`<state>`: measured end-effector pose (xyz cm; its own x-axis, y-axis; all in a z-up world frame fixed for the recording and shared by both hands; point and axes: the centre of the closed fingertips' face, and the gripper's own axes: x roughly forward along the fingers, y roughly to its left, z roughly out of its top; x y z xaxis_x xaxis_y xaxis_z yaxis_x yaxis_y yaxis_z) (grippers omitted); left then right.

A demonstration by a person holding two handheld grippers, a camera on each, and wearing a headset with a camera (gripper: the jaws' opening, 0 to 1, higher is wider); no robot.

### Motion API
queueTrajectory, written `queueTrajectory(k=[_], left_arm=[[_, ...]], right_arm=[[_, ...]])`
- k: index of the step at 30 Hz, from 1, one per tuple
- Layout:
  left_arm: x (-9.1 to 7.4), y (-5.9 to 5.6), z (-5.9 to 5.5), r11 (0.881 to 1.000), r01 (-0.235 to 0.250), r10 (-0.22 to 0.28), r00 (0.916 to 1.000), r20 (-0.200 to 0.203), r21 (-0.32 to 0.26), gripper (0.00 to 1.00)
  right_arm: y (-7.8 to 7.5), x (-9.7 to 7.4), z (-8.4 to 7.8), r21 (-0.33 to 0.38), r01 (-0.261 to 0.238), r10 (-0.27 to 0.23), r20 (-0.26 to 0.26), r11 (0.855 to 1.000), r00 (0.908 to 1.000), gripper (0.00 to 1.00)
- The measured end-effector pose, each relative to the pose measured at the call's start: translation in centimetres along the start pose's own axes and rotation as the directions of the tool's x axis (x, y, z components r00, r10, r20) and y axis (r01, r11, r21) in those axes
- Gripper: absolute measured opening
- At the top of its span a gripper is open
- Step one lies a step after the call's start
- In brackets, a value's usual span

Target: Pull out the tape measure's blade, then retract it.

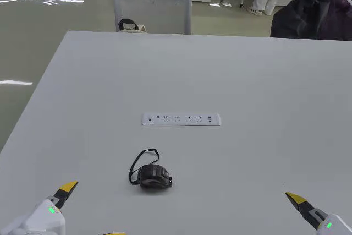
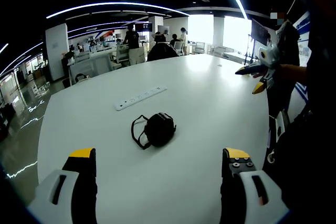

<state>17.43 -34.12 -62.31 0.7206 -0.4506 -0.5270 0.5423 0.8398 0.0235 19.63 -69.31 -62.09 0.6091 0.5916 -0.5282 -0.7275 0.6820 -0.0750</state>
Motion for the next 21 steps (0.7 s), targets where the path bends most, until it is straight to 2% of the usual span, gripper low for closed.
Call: queueTrajectory(k=[9, 21], left_arm=[[-0.03, -0.14, 0.05, 1.0, -0.001, 0.001, 1.0, 0.001, -0.002, 0.99], [0.85, -0.34, 0.65, 1.0, 0.0, -0.001, 1.0, 0.01, 0.002, 0.99]], right_arm=[[0.07, -0.01, 0.02, -0.004, -0.005, 0.005, -0.004, 1.0, 1.0, 0.88], [-0.02, 0.57, 0.3, -0.029, -0.048, 0.048, -0.003, 0.998, 0.9989, 0.84]])
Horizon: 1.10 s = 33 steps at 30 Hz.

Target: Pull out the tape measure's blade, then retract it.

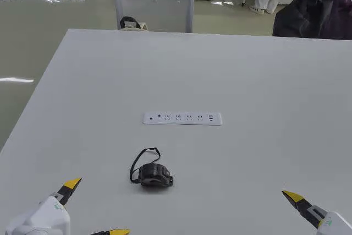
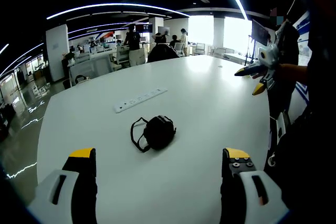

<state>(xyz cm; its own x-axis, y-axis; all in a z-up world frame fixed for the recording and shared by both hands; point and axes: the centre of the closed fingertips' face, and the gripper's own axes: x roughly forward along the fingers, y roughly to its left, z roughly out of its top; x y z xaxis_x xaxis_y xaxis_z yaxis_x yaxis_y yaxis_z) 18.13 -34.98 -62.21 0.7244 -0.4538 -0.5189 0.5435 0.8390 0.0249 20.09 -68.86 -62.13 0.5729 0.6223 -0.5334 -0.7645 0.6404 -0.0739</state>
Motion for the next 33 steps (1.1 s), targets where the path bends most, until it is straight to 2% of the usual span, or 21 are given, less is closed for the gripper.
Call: queueTrajectory(k=[8, 12, 21, 27, 33], left_arm=[[1.2, -0.2, 0.1, 1.0, 0.016, -0.016, 0.9999, -0.006, 0.008, 0.98], [1.9, -0.6, 0.0, 0.999, 0.041, -0.041, 0.999, -0.017, 0.036, 0.96], [3.9, -1.0, 0.1, 0.993, 0.083, -0.081, 0.9963, -0.027, 0.081, 0.89], [5.3, -1.4, 0.4, 0.985, 0.116, -0.114, 0.9931, -0.029, 0.123, 0.82], [6.9, -1.4, 0.0, 0.974, 0.152, -0.145, 0.9881, -0.05, 0.171, 0.77]], right_arm=[[-0.2, 0.9, 0.0, -0.02, -0.033, 0.033, -0.002, 0.999, 0.9995, 0.81], [-0.2, 1.4, 0.0, -0.034, -0.059, 0.059, 0.001, 0.998, 0.9983, 0.78], [0.5, 2.7, 0.6, -0.081, -0.136, 0.139, 0.023, 0.987, 0.9901, 0.7], [0.6, 3.9, 0.6, -0.115, -0.17, 0.174, 0.017, 0.979, 0.9847, 0.64], [0.8, 5.0, 0.6, -0.137, -0.202, 0.205, 0.012, 0.97, 0.9786, 0.61]])
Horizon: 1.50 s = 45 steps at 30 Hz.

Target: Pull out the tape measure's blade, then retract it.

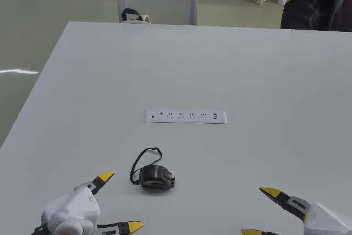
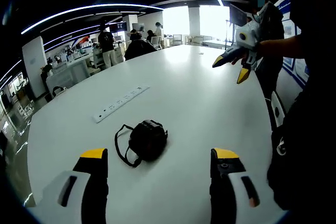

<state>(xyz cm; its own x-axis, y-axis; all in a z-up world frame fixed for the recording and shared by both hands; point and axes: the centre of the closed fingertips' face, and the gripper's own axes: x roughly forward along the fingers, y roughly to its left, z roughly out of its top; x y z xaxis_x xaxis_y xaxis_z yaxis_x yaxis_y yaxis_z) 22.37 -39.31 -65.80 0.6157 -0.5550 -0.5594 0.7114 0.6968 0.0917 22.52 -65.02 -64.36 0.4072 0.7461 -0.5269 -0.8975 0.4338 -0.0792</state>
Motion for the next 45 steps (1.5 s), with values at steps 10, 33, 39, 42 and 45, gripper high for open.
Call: queueTrajectory(k=[10, 33, 39, 42, 45], left_arm=[[2.7, 0.1, -0.1, 0.996, 0.068, -0.068, 0.9976, -0.013, 0.063, 0.65], [7.7, 2.1, -0.2, 0.948, 0.223, -0.204, 0.9735, -0.104, 0.227, 0.5], [8.8, 2.3, -0.6, 0.926, 0.273, -0.242, 0.9597, -0.143, 0.262, 0.46], [9.3, 2.4, -0.8, 0.917, 0.293, -0.258, 0.953, -0.159, 0.272, 0.46], [9.6, 2.4, -1.1, 0.905, 0.316, -0.276, 0.9455, -0.173, 0.283, 0.44]], right_arm=[[-0.3, 2.0, -0.4, -0.042, -0.042, 0.041, -0.009, 0.998, 0.9991, 0.53], [-1.2, 8.5, 0.1, -0.113, -0.188, 0.189, -0.001, 0.976, 0.982, 0.41], [-1.2, 10.0, 0.0, -0.122, -0.229, 0.229, -0.008, 0.966, 0.9733, 0.41], [-1.0, 10.8, -0.1, -0.123, -0.249, 0.25, -0.009, 0.961, 0.9681, 0.41], [-0.8, 11.5, -0.1, -0.127, -0.267, 0.267, -0.012, 0.955, 0.9635, 0.4]])
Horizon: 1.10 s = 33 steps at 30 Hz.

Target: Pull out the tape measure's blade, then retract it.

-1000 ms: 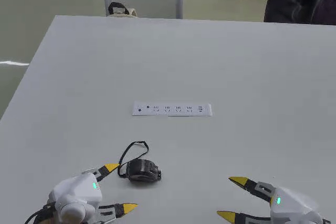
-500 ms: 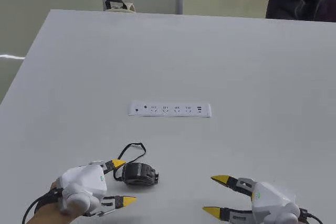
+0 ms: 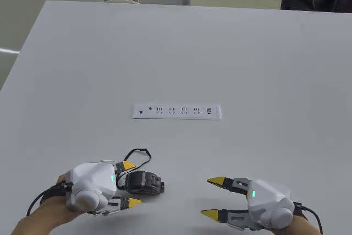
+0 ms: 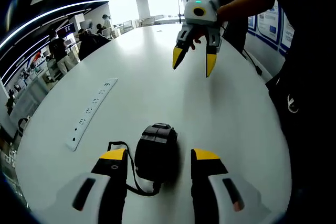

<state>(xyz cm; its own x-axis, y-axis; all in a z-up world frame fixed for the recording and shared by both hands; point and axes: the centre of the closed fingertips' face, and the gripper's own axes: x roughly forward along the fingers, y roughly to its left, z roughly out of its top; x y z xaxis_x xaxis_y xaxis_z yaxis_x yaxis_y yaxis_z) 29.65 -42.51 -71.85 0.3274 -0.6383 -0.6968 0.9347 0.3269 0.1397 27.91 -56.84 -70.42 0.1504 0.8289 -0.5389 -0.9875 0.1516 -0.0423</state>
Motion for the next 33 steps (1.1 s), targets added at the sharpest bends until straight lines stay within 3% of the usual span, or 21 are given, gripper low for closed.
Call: queueTrajectory(k=[19, 33], left_arm=[[1.4, 0.4, -0.3, 0.995, 0.086, -0.084, 0.9958, -0.035, 0.059, 0.33], [1.8, 0.3, -0.5, 0.991, 0.103, -0.1, 0.994, -0.044, 0.086, 0.28]], right_arm=[[-0.9, 5.3, 0.4, -0.014, -0.084, 0.084, 0.012, 0.996, 0.9964, 0.33], [-0.6, 8.9, 0.1, -0.028, -0.143, 0.143, -0.02, 0.989, 0.9895, 0.29]])
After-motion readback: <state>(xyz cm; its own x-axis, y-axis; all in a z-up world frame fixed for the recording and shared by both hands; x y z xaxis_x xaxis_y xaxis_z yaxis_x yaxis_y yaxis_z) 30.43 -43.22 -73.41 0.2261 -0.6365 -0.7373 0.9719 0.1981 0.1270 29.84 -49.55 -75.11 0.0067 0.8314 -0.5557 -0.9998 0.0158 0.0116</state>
